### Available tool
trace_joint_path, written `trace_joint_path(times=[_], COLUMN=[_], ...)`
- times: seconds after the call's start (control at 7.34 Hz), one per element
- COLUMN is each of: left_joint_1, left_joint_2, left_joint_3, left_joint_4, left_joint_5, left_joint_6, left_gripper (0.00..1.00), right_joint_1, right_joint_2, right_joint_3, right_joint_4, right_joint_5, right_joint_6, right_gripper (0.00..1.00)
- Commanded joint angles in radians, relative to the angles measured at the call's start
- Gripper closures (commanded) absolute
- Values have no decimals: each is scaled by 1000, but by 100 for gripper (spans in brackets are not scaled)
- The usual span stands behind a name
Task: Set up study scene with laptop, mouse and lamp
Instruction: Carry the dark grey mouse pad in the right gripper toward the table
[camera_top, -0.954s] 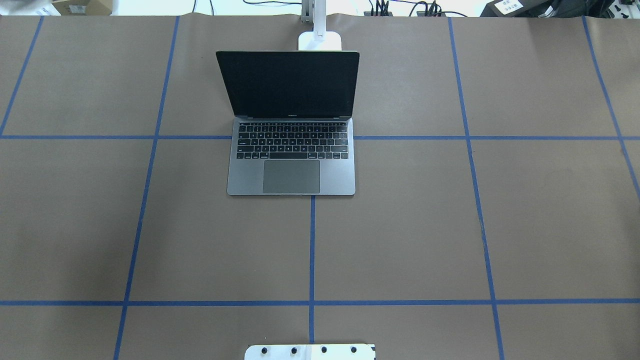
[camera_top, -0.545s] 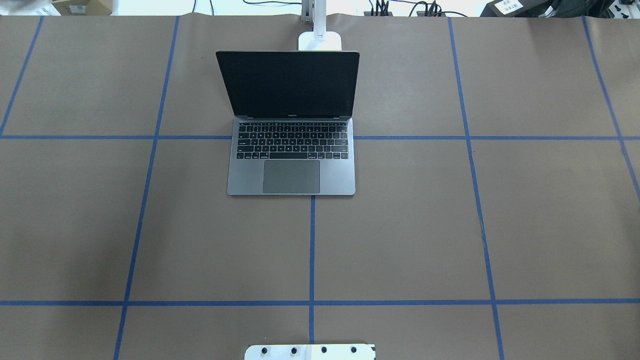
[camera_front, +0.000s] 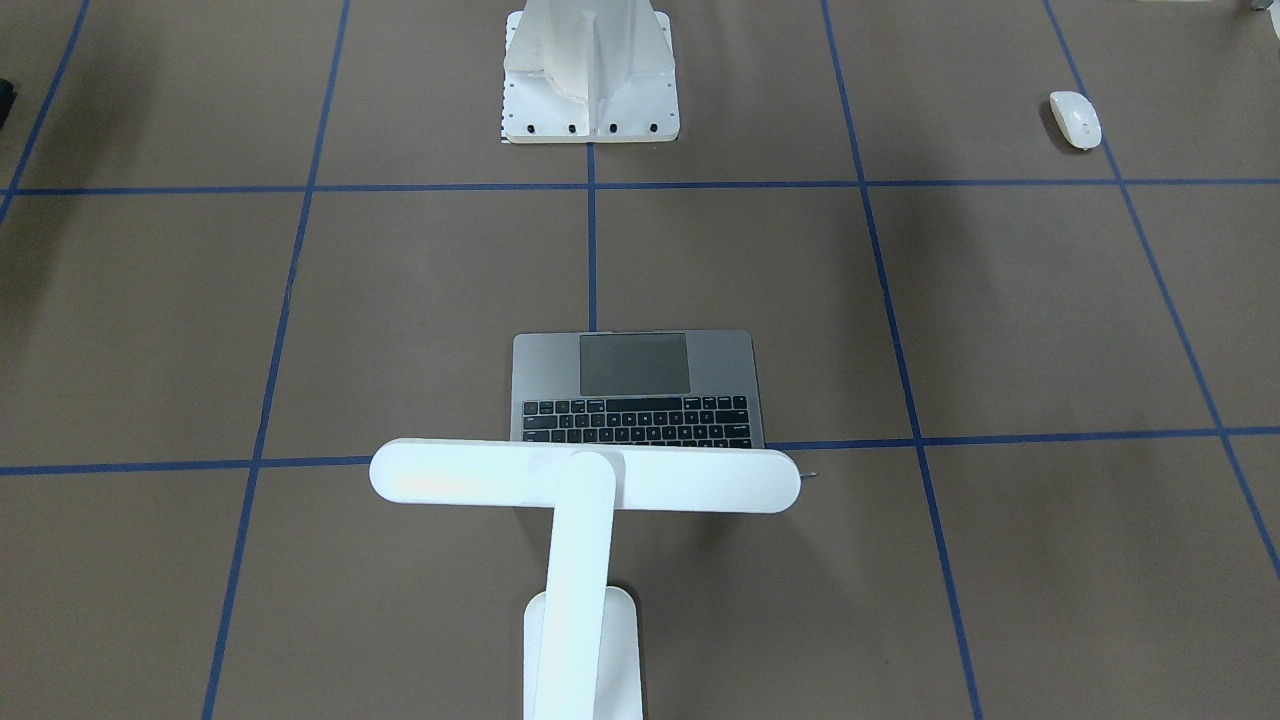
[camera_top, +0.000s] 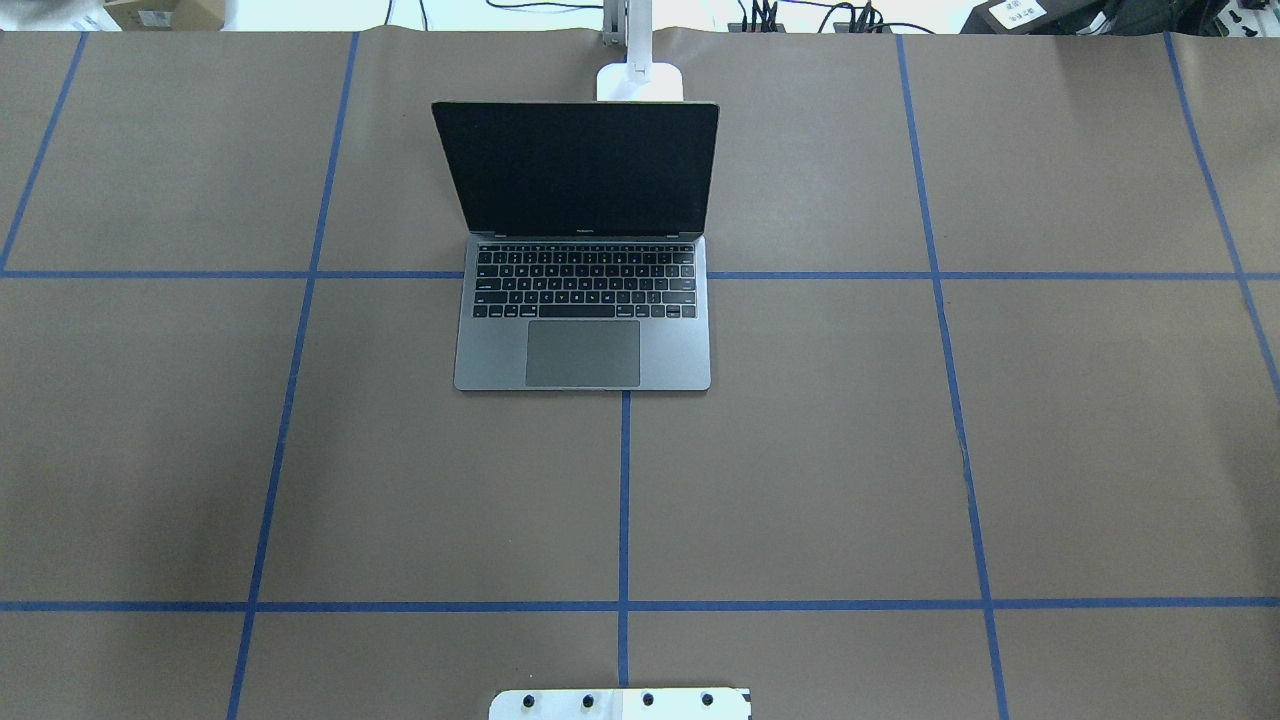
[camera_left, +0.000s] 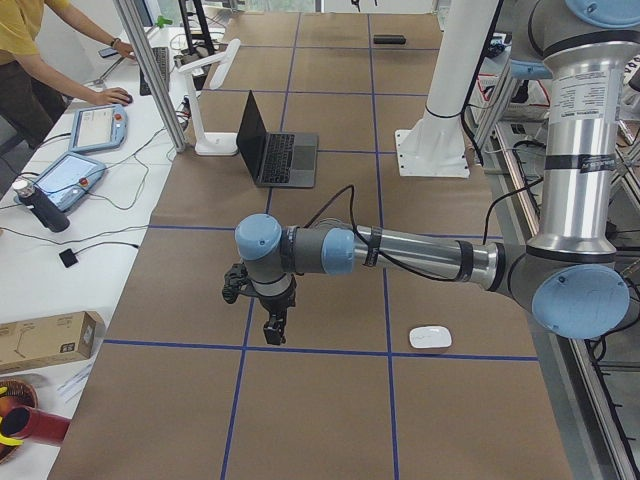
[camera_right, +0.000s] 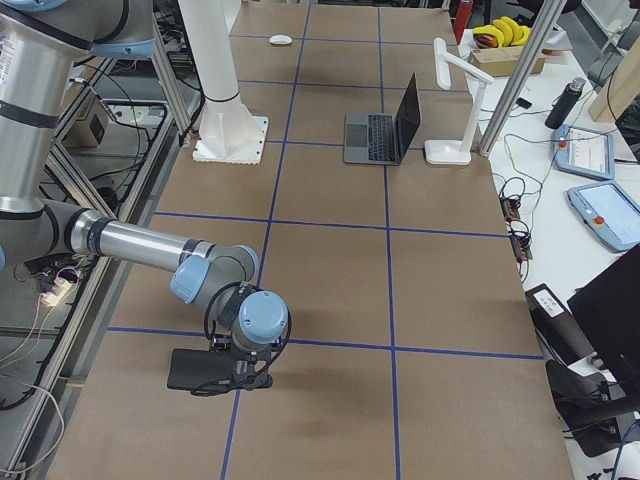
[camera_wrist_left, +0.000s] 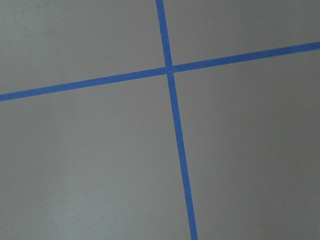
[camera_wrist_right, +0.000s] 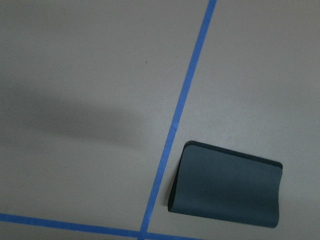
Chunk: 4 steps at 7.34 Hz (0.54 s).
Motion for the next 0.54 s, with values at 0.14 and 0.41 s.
trace_joint_path(times=[0.14,0.41], left_joint_1=[0,2], left_joint_2=[0,-2], left_joint_3=[2,8], left_joint_4=[-1,-4], left_joint_5=[-1,-1], left_joint_6=[-1,-3], left_gripper=[0,0], right_joint_1=[-194,-265], right_joint_2=[-25,-24], right_joint_3=[-24,-75], right_joint_4=[-21,-20], right_joint_5=[7,7], right_joint_6=[164,149], right_gripper=[8,7])
